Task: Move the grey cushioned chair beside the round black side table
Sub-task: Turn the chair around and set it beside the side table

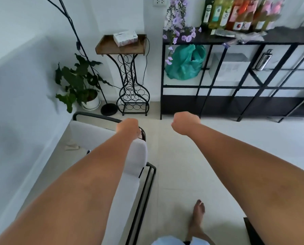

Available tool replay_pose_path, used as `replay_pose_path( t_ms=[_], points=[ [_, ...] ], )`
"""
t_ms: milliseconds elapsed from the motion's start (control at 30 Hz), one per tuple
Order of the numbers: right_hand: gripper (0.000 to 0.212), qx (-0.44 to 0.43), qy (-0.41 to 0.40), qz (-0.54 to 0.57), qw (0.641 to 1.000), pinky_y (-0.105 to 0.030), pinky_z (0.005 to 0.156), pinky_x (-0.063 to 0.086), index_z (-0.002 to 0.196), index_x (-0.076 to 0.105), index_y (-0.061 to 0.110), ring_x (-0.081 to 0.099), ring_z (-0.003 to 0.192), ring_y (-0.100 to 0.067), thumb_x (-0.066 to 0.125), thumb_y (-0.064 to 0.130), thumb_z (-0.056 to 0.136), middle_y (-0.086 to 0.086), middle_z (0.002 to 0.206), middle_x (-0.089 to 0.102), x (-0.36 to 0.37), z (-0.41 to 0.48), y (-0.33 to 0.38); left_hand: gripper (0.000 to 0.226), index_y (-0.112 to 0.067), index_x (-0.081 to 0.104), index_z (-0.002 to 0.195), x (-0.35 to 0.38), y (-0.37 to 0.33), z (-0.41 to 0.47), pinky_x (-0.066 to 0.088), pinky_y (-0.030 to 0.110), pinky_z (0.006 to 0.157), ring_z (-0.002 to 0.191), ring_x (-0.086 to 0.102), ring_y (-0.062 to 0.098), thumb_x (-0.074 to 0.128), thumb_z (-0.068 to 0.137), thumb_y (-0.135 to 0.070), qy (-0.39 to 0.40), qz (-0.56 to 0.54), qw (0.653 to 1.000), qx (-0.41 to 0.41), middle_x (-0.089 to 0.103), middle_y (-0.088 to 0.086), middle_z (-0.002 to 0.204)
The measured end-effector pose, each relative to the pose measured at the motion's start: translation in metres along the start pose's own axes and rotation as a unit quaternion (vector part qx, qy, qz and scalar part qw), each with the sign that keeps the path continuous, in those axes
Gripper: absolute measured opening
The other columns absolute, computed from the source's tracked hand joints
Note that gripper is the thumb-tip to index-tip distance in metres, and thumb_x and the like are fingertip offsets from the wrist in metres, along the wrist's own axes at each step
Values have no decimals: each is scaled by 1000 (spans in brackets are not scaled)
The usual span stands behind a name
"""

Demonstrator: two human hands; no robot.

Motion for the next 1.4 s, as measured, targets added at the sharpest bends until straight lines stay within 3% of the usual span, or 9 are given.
replay_pose_path(
  t_ms=[200, 367, 567, 700, 833, 967, 1067, 1167, 1400],
  points=[
    [14, -79, 29, 5, 996, -31, 60, 39, 92, 57, 16, 56, 77, -26, 46, 24, 89, -2, 89, 57, -5, 109, 12, 22, -14, 61, 105, 2, 12, 77, 40, 29, 62, 78, 54, 23, 54, 91, -30, 66, -20, 994, -83, 51, -2, 76],
    [12, -199, 51, -39, 978, -32, 61, 38, 95, 53, 18, 56, 86, -27, 44, 24, 89, -4, 103, 62, -5, 204, 53, 35, -12, 59, 119, 7, 33, 119, 44, 33, 74, 105, 60, 29, 53, 92, -34, 97, -79, 976, -179, 63, 7, 116],
    [32, -331, 54, -70, 939, -38, 76, 45, 113, 61, 11, 60, 105, -35, 44, 28, 92, -13, 118, 64, -2, 258, 133, 33, -8, 58, 118, 38, 58, 125, 45, 34, 78, 112, 58, 31, 54, 93, -30, 93, -146, 946, -273, 61, 11, 119],
    [23, -388, 77, -58, 917, -35, 72, 43, 100, 61, 9, 61, 94, -34, 43, 23, 93, -11, 102, 63, 2, 291, 189, 29, -8, 58, 114, 59, 85, 146, 43, 32, 71, 109, 59, 27, 51, 94, -29, 108, -193, 924, -311, 61, 9, 114],
    [25, -418, 93, -68, 901, -29, 57, 37, 65, 45, 15, 56, 72, -29, 45, 21, 89, -5, 73, 55, 6, 325, 230, 38, -7, 54, 125, 72, 109, 171, 47, 36, 86, 113, 57, 29, 50, 97, -33, 102, -228, 907, -339, 60, 11, 122],
    [26, -437, 108, -114, 886, -32, 65, 42, 65, 43, 15, 52, 74, -28, 44, 19, 90, -7, 80, 53, 8, 355, 268, 40, -3, 58, 115, 81, 122, 182, 50, 38, 82, 103, 60, 31, 47, 98, -37, 114, -252, 888, -367, 61, 14, 115],
    [23, -468, 117, -158, 861, -36, 75, 47, 91, 63, 10, 56, 86, -31, 43, 22, 92, -11, 96, 61, 15, 369, 301, 39, -3, 59, 111, 91, 130, 180, 51, 36, 82, 101, 61, 29, 50, 96, -37, 106, -287, 855, -419, 62, 13, 113],
    [32, -533, 119, -198, 814, -40, 87, 50, 115, 62, 11, 60, 103, -32, 41, 21, 94, -11, 115, 63, 34, 374, 338, 34, -5, 58, 114, 104, 139, 175, 44, 30, 74, 104, 60, 26, 52, 96, -33, 106, -323, 798, -497, 60, 10, 112],
    [18, -680, 154, -276, 661, -36, 81, 48, 97, 58, 13, 63, 93, -29, 42, 21, 96, -8, 97, 62, 70, 355, 416, 29, -13, 58, 118, 101, 150, 161, 40, 27, 72, 104, 60, 23, 48, 92, -18, 82, -365, 632, -679, 61, 5, 119]
  ],
)
Point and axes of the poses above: each hand's wrist, its own z-axis towards the middle knuckle, its own x-axis out of the palm, y = z × x, the point moved 2 cm from there along z, towards the middle knuckle
